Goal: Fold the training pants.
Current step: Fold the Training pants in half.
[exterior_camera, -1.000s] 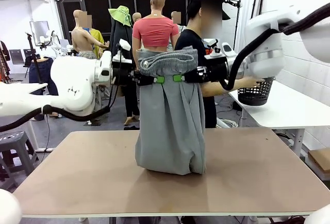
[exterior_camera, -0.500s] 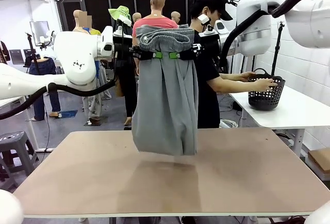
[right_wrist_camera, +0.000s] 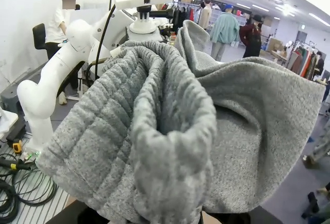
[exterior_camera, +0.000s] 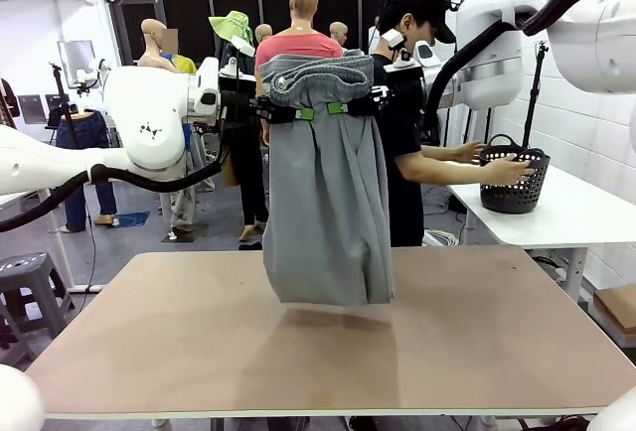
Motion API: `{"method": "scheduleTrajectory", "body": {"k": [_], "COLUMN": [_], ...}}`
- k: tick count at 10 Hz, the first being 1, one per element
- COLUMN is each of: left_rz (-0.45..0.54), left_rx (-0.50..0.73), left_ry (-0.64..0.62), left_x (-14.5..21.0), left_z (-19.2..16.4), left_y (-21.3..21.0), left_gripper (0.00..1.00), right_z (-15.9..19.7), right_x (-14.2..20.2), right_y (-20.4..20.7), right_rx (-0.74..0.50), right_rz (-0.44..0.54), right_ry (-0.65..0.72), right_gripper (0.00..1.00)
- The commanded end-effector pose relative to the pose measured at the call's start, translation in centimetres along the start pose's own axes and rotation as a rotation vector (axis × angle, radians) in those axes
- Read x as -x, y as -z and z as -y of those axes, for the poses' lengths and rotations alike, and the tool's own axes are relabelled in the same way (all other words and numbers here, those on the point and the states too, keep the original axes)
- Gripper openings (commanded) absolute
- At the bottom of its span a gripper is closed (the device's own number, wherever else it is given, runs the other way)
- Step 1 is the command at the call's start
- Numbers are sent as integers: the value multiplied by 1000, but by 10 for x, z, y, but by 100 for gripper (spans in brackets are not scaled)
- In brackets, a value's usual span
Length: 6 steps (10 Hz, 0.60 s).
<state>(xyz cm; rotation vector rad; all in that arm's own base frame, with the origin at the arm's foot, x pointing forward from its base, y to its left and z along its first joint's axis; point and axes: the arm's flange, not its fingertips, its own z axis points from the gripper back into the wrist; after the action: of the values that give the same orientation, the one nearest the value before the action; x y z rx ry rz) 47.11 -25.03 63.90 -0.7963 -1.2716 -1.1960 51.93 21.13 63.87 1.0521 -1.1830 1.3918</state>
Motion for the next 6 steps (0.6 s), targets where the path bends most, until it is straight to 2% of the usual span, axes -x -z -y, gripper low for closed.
{"method": "scheduleTrajectory", "body": {"k": [1, 3, 6], "left_rz": [2, -54, -93], "left_rx": [15, -42, -143], "left_ry": [-37, -36, 5], "left_x": [0, -2, -4], "left_z": [-18, -45, -82], "left_y": [7, 17, 27], "left_gripper": [0, 0, 0], "right_z": [18, 57, 102], "right_x": [-1, -1, 5], "right_y": [3, -2, -2], "right_rx": [-1, -28, 14], "right_rz": [-15, -26, -68], "right_ry": [-2, -7, 0], "right_gripper": [0, 0, 0]}}
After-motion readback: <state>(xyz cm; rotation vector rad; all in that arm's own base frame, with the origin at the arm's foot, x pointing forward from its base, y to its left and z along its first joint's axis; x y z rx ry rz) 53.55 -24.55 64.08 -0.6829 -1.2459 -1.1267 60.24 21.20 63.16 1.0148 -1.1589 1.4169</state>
